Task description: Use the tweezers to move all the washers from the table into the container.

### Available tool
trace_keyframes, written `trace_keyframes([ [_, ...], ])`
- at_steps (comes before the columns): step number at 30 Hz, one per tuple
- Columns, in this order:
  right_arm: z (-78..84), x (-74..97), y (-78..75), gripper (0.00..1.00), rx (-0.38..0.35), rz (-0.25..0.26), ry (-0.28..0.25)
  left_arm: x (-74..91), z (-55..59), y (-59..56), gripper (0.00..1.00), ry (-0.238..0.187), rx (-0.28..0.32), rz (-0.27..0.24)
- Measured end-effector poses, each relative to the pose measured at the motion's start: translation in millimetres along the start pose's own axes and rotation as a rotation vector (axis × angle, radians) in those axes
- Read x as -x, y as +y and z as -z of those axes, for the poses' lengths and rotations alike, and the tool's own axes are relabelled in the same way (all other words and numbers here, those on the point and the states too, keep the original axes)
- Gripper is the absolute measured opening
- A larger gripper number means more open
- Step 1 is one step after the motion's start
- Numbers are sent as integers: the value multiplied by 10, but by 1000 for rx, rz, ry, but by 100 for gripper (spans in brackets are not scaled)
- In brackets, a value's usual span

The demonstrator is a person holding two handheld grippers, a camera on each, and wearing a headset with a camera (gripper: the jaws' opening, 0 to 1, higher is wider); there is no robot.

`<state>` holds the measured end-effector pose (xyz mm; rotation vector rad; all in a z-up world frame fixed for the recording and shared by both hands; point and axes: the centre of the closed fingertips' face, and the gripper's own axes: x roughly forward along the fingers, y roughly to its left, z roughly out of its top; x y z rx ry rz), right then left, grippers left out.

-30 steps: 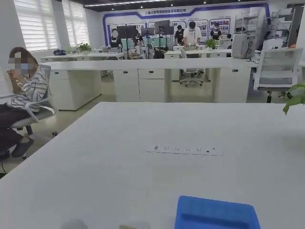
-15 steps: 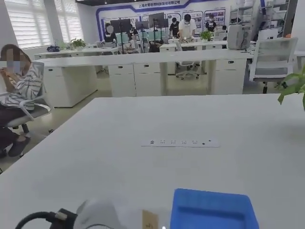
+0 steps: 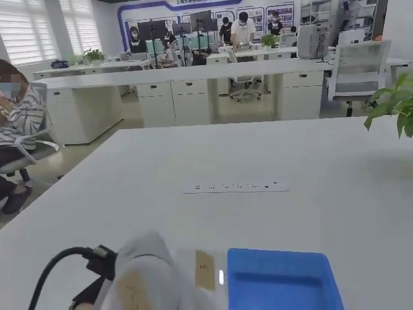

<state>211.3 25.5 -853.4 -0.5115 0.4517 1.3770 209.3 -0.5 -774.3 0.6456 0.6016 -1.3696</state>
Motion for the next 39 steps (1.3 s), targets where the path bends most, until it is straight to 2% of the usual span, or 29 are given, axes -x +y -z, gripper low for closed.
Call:
trace_keyframes([
  [5,-115,44,-16,7,-5,5,-46,2,1,-30,0,8,-31,15],
  [16,-120,26,-7,6,52,11,-34,10,15,-63,0,26,-70,19],
  [18,-126,29,-5,6,56,12,-36,3,-11,-80,0,27,-100,22],
  [21,-108,16,-2,6,53,10,-29,-22,-3,-75,0,32,-94,31],
  [23,-115,23,-10,6,50,11,-32,-24,-13,-53,0,18,-65,32],
  [31,-99,35,-40,6,52,26,-25,-9,18,-38,0,37,-92,30],
  [33,-96,34,-37,6,49,23,-24,-14,22,-21,0,36,-84,34],
  [35,-90,31,-45,6,31,21,-28,-19,17,-2,0,33,-71,37],
  [39,-77,38,-60,6,-53,4,-45,-40,-14,22,0,35,-23,51],
])
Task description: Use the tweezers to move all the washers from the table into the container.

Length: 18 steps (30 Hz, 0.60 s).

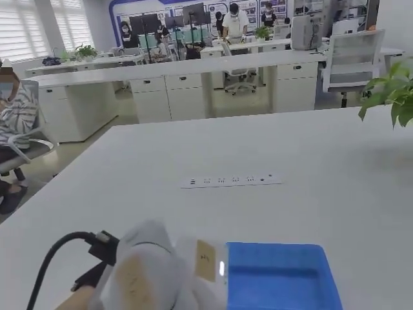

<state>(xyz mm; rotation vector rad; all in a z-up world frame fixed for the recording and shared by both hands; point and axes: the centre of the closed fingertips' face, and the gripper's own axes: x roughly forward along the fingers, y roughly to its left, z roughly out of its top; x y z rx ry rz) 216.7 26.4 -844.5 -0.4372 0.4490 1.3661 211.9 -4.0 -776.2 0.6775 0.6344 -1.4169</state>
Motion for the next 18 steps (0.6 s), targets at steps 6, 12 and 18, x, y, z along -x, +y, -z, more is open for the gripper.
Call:
trace_keyframes([
  [6,8,12,9,6,-49,-11,-4,-32,-32,-16,0,4,25,29],
  [12,-75,21,32,8,-21,-14,-28,-45,3,-40,0,21,28,40],
  [18,-110,33,30,5,-3,-15,-46,-73,1,-39,0,-16,81,44],
])
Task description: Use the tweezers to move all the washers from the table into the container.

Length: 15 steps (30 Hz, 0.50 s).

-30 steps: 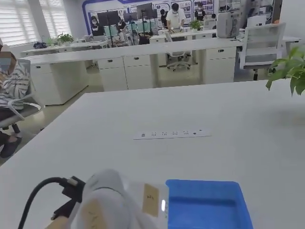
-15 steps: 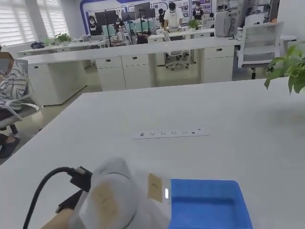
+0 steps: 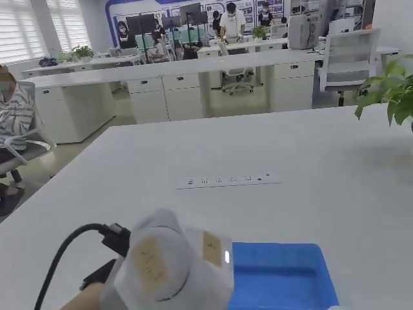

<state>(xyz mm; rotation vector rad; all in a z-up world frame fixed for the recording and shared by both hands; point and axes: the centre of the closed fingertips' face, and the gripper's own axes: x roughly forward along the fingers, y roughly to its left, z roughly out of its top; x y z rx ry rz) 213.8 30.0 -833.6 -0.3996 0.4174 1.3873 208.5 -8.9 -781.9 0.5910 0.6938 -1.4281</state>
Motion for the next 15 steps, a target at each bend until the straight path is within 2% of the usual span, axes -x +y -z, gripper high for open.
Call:
trace_keyframes([
  [3,32,8,-22,4,-49,-4,-9,-28,-6,19,0,-30,21,-22],
  [4,35,12,-23,4,-57,-9,-14,-38,-44,15,0,-74,61,-29],
  [5,38,17,-29,3,-55,-10,-16,-37,-93,-10,2,-120,91,-16],
  [7,41,23,-61,3,-70,11,-12,-12,-133,2,13,-195,188,-26],
  [10,33,16,-66,3,-88,15,-19,32,-89,24,20,-234,217,-78],
  [15,21,11,-72,3,-117,18,-35,84,-25,-71,35,-307,301,-156],
])
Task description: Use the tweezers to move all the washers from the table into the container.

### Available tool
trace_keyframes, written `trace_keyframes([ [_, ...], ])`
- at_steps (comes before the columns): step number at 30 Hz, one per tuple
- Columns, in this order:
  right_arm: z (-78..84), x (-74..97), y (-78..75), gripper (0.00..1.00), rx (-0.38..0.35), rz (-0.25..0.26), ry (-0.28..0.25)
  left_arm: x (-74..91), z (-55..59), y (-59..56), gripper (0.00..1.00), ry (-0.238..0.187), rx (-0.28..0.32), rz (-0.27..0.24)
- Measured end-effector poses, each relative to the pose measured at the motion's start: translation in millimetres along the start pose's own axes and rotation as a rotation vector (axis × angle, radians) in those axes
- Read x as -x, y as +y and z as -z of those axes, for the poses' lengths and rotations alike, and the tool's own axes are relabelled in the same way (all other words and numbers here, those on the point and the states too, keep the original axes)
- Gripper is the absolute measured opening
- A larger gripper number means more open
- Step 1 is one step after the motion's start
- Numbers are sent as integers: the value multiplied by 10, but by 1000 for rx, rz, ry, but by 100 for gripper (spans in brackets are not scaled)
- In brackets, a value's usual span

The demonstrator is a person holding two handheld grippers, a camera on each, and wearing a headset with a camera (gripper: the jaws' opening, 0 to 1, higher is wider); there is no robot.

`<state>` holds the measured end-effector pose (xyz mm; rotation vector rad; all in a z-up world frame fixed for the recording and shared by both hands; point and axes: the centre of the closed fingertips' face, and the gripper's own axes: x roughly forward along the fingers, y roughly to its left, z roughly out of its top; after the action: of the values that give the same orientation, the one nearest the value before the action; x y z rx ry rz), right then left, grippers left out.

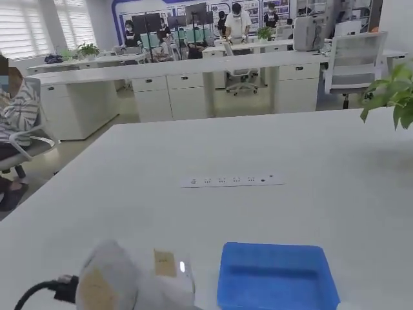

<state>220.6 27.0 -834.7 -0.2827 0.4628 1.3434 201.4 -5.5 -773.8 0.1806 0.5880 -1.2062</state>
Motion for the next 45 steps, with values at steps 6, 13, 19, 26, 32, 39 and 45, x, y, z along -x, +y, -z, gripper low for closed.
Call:
trace_keyframes([
  [6,-6,20,-48,3,-68,9,-26,136,59,-13,54,-117,99,-166],
  [13,-12,33,-70,3,-113,19,-45,427,0,122,68,-261,165,-412],
  [19,-10,40,-93,3,-153,28,-54,616,44,270,83,-332,210,-597],
  [26,12,73,-172,3,-255,35,-85,651,53,356,91,-385,232,-638],
  [32,-38,140,-227,3,-312,55,-122,680,56,354,89,-390,203,-657],
  [39,-107,367,-365,3,-386,86,-177,696,76,364,89,-382,191,-671],
  [45,-204,565,-505,3,-430,118,-206,707,67,359,88,-381,174,-678],
])
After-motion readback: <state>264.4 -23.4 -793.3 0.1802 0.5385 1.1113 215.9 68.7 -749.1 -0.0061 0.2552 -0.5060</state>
